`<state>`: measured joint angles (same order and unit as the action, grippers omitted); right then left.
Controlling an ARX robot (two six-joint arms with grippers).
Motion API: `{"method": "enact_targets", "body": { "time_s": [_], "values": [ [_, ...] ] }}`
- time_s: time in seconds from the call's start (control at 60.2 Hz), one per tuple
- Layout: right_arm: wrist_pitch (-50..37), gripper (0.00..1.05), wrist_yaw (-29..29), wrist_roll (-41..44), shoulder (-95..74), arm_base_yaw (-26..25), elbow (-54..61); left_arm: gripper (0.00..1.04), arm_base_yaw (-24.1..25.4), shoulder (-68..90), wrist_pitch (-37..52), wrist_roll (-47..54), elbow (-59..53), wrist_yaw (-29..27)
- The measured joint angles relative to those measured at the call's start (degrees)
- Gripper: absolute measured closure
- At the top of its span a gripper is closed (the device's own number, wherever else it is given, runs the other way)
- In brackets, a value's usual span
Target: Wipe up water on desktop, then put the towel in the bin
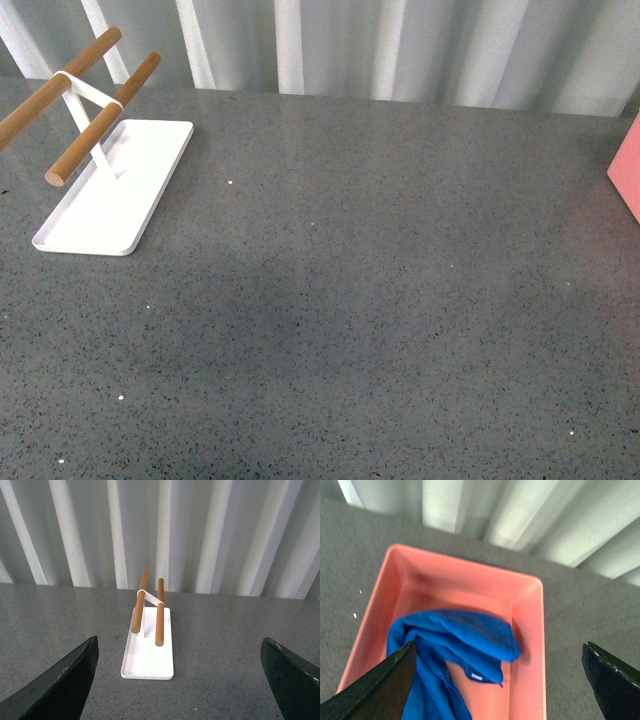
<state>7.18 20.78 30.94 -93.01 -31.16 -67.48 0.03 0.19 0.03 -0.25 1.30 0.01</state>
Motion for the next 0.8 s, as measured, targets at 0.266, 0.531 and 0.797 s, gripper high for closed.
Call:
{"method": "enact_targets", "body": {
  "time_s": [0.266,0.531,0.797],
  "values": [
    [-3.26,0.07,15.93,-9.68,17.59,4.79,9.14,0.07,0.00,0.00,0.00,0.00,0.00,0.00],
    [-20.70,0.21,1.33,-19.26,31.58,15.17,30.64,0.07,0.00,0.00,0.00,0.00,0.00,0.02],
    [-39.47,0.68,-10.62,-29.09,40.98,20.90,47.91,0.07,0.00,0.00,0.00,0.00,0.00,0.00]
  ]
}}
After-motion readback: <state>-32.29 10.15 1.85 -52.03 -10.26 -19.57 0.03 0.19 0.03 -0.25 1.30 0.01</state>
